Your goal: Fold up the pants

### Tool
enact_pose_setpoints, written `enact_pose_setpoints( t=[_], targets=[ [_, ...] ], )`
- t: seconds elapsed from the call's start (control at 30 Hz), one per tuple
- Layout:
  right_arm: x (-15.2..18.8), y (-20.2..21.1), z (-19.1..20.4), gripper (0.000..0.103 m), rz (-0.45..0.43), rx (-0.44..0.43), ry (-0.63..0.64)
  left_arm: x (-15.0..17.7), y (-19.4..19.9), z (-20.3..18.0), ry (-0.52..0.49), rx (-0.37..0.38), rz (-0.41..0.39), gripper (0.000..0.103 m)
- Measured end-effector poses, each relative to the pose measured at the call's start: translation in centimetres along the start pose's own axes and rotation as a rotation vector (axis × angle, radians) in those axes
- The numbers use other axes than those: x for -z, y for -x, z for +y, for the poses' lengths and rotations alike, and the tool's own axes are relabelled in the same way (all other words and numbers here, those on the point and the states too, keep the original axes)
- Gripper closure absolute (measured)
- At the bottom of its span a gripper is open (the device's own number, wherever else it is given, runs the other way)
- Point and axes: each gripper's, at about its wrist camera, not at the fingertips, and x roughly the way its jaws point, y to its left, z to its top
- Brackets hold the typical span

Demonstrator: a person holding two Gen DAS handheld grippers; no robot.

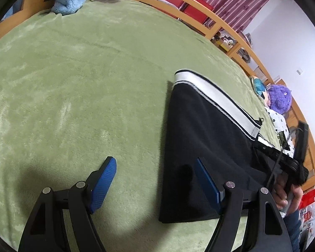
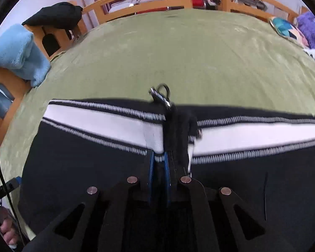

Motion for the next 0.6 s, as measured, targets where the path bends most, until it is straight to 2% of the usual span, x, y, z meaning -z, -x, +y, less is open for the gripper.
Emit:
enact_pose_setpoints(
  t=[0.03,0.1,0.17,0.27,0.3,0.33,0.37,0.4,0.43,0.5,0.6],
  targets=[
    [0.4,1.2,-0.1,0.074,-0.017,0.005,-0.014,0.1,0.1,0.0,-0.003,-0.001,-0.005,0.028],
    [1.6,3.4,-0.1,0.05,-0.068,0.006,-0.016,0.1,0.3,-0.2,-0.015,-0.016,-0.013,0.028],
    [3.4,5.4,0.2,0.049,-0.079,-0.002,-0.002,0.2,0.4,-0.2,-0.016,-0.016,-0.015,0.028],
    [5.9,6.4,0.7,0.05,-0.068,-0.018,0.005,0.5,0.4,-0.6,-0.028,-0.02,-0.02,0.028],
    [6.9,6.5,1.0,0.053,-0.058,-0.028,0.01,0.6,0.4,-0.9,-0.043,-0.029,-0.022,0.028],
    [7.7,6.2,1.4,0.075,-0.044,-0.031,0.031,0.7,0.4,-1.1,-0.053,-0.04,-0.024,0.028],
    [8.1,5.8,1.8,0.092,-0.042,-0.011,0.05,0.8,0.5,-1.4,-0.069,-0.062,-0.027,0.029],
    [8.8,6.1,2.1,0.092,-0.072,0.021,0.065,0.7,0.6,-1.3,-0.078,-0.074,-0.031,0.029],
    [9.2,6.7,2.3,0.092,-0.094,0.017,0.071,0.8,0.8,-1.6,-0.085,-0.074,-0.036,0.034],
    [9.7,8.2,2.0,0.093,-0.126,-0.007,0.069,0.5,1.2,-2.0,-0.093,-0.049,-0.032,0.037],
    [10.3,9.8,0.9,0.094,-0.153,-0.064,0.041,-0.8,1.9,-3.1,-0.105,-0.065,-0.047,0.037]
  ],
)
